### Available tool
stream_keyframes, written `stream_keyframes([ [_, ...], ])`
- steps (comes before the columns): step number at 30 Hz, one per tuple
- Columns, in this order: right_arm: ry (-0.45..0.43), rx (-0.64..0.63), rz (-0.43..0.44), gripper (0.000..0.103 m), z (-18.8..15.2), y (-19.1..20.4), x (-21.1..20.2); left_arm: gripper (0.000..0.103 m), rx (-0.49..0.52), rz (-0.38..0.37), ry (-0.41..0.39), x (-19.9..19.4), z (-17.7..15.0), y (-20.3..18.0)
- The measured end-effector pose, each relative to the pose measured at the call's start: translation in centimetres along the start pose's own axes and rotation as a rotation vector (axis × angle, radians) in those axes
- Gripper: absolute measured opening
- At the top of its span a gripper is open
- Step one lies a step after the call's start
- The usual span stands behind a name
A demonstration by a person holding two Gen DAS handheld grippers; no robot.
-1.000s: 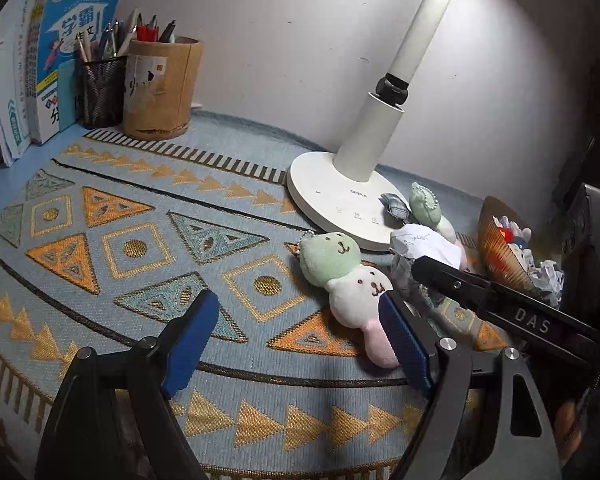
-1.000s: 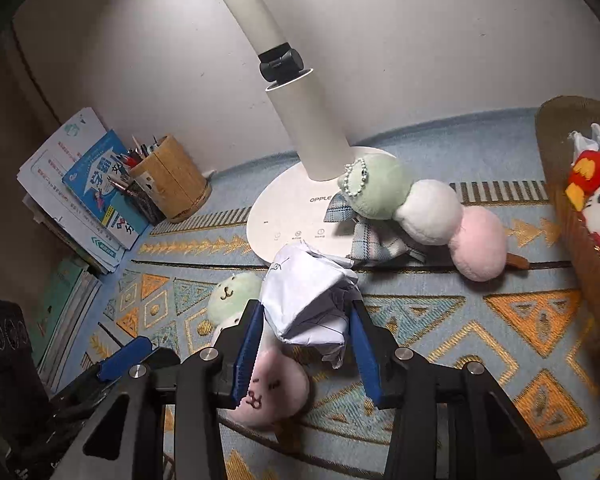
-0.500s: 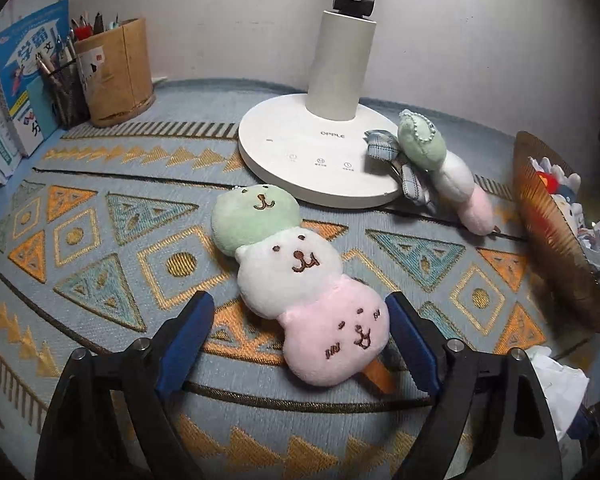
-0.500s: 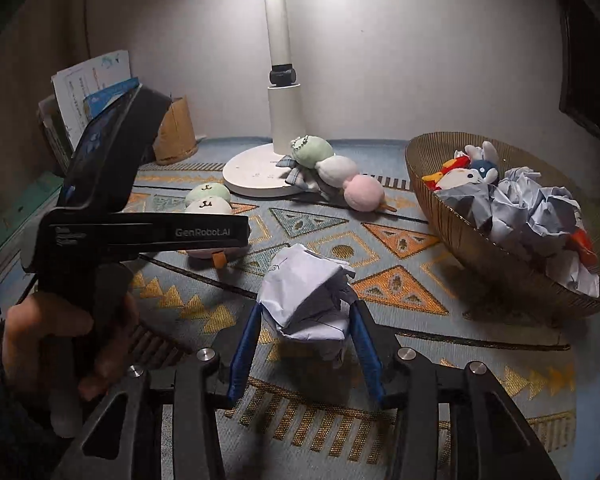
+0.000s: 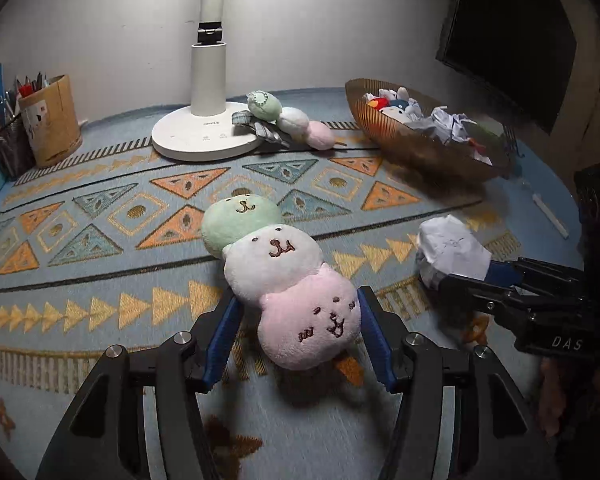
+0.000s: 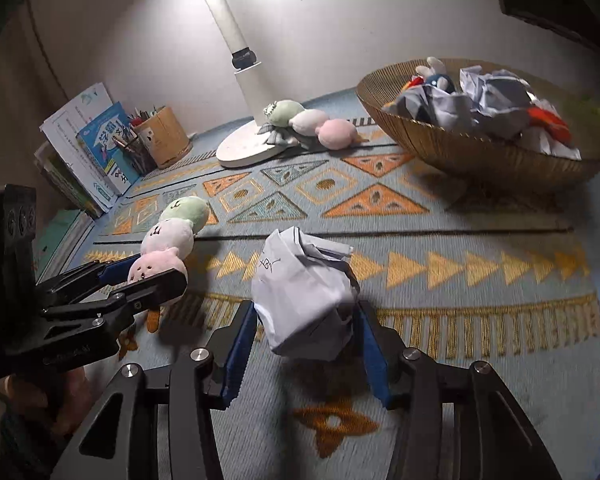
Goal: Organize objects
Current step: 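Close the left tool on the green-white-pink plush stack while the right tool holds the paper ball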
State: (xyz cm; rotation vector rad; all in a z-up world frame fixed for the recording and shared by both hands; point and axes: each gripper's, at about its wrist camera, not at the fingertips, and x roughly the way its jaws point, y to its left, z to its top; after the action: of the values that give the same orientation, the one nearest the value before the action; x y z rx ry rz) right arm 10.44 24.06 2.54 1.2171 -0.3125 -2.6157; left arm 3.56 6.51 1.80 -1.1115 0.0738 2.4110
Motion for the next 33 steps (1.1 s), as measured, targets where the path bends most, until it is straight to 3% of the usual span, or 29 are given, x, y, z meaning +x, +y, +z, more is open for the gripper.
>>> stream_keyframes([
  [2,0.003,-0.008,-0.016,0.05,-0.7,0.2,-0.4,0.055,-0.025,-0.014,0.01,0.0,-0.7,-0.1],
  [3,0.002,-0.014,-0.028,0.063,-1.0,0.3,-0.4,0.055,-0.034,-0.013,0.008,0.0,-0.9,-0.2],
  [5,-0.009,0.002,-0.051,0.077,-1.4,0.4,-0.6,0.061,-0.023,0.032,-0.024,-0.5,-1.0,-0.4],
  [9,-0.039,-0.038,-0.096,0.087,-1.3,1.4,-0.7,0.072,-0.079,0.096,-0.04,-0.5,-1.2,0.5],
  [13,-0.021,-0.089,-0.111,0.088,-1.5,2.1,-0.4,0.073,-0.131,0.134,-0.039,-0.5,-1.3,1.5],
  [14,-0.017,-0.091,-0.113,0.088,-1.5,2.0,-0.3,0.08,-0.15,0.149,-0.046,-0.6,-1.4,1.7],
  [17,-0.009,-0.076,-0.107,0.088,-1.5,1.6,-0.1,0.087,-0.163,0.184,-0.083,-1.2,-1.5,1.8],
  [27,-0.013,-0.076,-0.105,0.088,-1.3,1.9,-0.1,0.087,-0.17,0.175,-0.079,-1.1,-1.4,1.9],
  [33,0.004,-0.141,0.018,0.088,-1.1,4.6,0.2,0.087,-0.201,0.177,-0.104,-1.5,-1.4,2.4],
])
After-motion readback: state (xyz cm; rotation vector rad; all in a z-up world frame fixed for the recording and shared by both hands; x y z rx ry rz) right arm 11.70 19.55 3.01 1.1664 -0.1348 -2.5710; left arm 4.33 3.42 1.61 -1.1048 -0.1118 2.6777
